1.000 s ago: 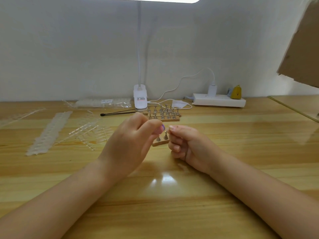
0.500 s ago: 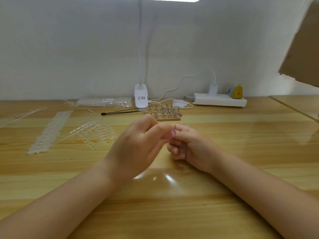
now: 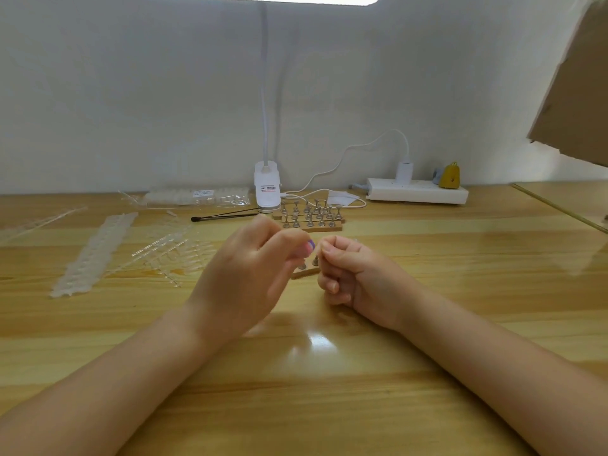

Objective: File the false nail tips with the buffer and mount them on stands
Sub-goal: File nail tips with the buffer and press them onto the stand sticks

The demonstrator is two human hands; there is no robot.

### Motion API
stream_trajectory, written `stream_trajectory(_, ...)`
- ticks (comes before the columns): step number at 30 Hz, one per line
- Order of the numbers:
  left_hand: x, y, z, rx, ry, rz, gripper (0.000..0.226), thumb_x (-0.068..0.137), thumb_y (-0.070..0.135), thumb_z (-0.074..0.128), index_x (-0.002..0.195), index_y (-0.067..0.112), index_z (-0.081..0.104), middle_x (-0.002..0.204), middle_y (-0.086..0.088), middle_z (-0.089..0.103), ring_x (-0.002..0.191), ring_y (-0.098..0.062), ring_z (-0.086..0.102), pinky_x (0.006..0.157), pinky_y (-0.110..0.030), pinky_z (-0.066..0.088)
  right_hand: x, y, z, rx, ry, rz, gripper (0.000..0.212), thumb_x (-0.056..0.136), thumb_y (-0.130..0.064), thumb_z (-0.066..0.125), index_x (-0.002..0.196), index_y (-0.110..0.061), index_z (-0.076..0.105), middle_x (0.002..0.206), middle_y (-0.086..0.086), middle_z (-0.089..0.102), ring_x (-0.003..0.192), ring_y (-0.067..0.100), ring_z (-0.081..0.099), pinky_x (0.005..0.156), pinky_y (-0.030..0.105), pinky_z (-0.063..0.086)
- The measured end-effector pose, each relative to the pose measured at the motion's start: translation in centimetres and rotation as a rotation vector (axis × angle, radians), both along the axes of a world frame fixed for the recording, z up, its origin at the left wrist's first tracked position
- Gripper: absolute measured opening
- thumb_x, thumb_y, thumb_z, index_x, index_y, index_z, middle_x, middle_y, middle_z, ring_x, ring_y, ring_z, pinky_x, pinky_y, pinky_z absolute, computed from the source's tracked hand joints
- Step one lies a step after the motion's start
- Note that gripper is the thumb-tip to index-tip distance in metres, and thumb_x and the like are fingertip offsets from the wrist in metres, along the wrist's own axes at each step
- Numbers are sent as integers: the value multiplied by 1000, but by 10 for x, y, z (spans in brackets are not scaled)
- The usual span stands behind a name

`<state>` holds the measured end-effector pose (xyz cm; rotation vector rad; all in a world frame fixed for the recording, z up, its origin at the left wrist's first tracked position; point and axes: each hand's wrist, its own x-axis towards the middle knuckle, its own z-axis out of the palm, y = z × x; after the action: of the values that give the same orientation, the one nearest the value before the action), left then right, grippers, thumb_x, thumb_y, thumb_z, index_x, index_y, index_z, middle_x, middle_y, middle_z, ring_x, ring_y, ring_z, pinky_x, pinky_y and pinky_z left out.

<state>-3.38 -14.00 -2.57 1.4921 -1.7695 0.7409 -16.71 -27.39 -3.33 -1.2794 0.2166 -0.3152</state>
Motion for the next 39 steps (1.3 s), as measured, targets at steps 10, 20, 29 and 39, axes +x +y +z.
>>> stream_trajectory(10, 1, 1, -1, -5, 73, 19, 23, 85, 7, 71, 106, 9, 65, 85, -8, 59, 72, -22, 60, 63, -40, 52, 1, 2, 3, -5, 48, -19, 20, 97, -17, 44, 79, -14, 52, 58, -4, 34, 51, 9, 41, 44, 18, 26)
stream_trajectory(20, 4, 1, 0, 18, 64, 69, 18, 84, 6, 71, 102, 4, 68, 85, -8, 58, 72, -21, 60, 63, -41, 52, 0, 3, 4, -4, 61, -37, 23, 99, -17, 43, 78, -13, 52, 61, -2, 34, 52, 10, 40, 43, 18, 27)
stream_trajectory(29, 3, 1, -6, 85, 73, 52, 19, 84, 6, 70, 103, 4, 68, 86, -9, 60, 73, -24, 62, 63, -43, 52, -1, 1, 3, 7, 40, -27, 14, 96, -18, 47, 85, -12, 52, 59, -3, 38, 52, 10, 41, 43, 18, 28)
stream_trajectory(39, 2, 0, -8, 79, 145, 92, 19, 83, 6, 71, 102, 4, 69, 86, -9, 59, 72, -24, 61, 63, -43, 53, 1, 0, 2, 45, 41, -66, 13, 95, -18, 48, 84, -13, 53, 64, -1, 36, 51, 9, 41, 43, 19, 26)
